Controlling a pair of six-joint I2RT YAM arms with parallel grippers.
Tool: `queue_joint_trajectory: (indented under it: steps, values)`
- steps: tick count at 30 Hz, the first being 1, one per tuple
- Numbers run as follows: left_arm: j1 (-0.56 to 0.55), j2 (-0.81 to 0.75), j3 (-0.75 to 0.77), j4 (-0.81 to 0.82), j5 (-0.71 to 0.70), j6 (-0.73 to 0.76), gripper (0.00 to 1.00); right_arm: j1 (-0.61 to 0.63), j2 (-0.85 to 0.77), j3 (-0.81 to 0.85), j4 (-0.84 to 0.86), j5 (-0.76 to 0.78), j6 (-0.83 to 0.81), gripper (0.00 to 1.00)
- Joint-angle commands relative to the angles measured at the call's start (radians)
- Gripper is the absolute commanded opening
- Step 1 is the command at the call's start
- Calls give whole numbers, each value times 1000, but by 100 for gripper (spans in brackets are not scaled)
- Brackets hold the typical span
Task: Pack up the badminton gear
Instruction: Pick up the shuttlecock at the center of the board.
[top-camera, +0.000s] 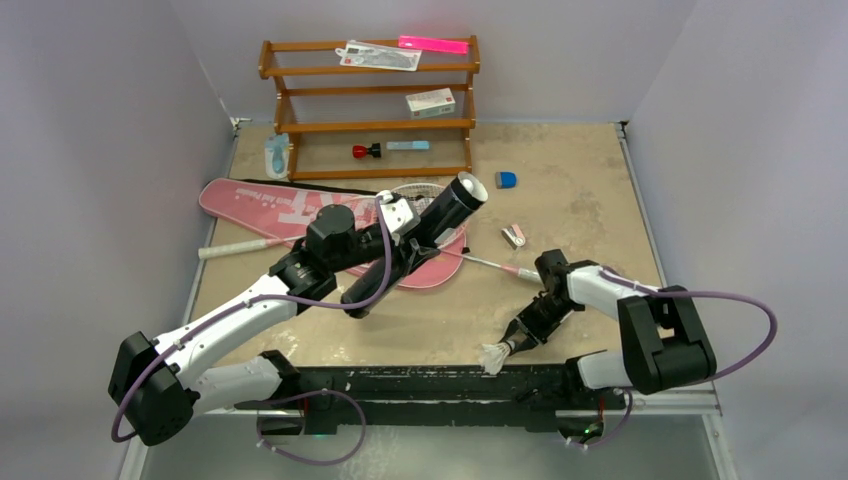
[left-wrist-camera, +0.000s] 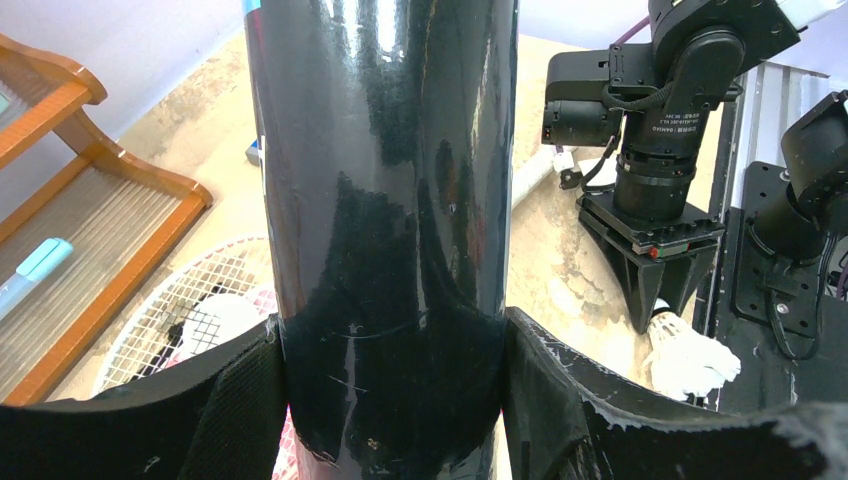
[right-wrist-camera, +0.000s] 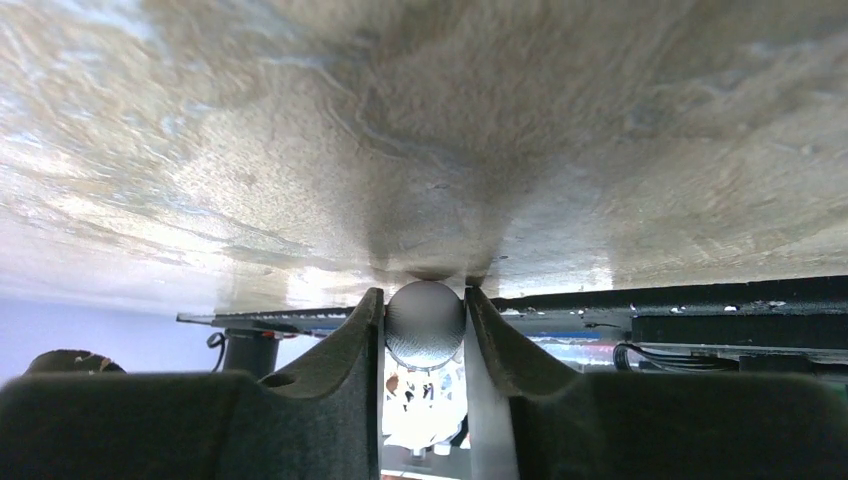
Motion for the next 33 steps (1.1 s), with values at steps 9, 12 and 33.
queue_joint_trajectory:
  steps: [9, 12, 33]
  values:
    - [6, -19, 23, 74, 34, -1, 52, -14, -128, 79, 17, 104, -90, 22]
    - [6, -19, 17, 86, 49, -3, 52, -14, -274, 208, -89, 166, -111, 23]
    - [6, -43, -70, 276, 264, 25, 51, -14, -693, 612, 535, 242, -724, 10]
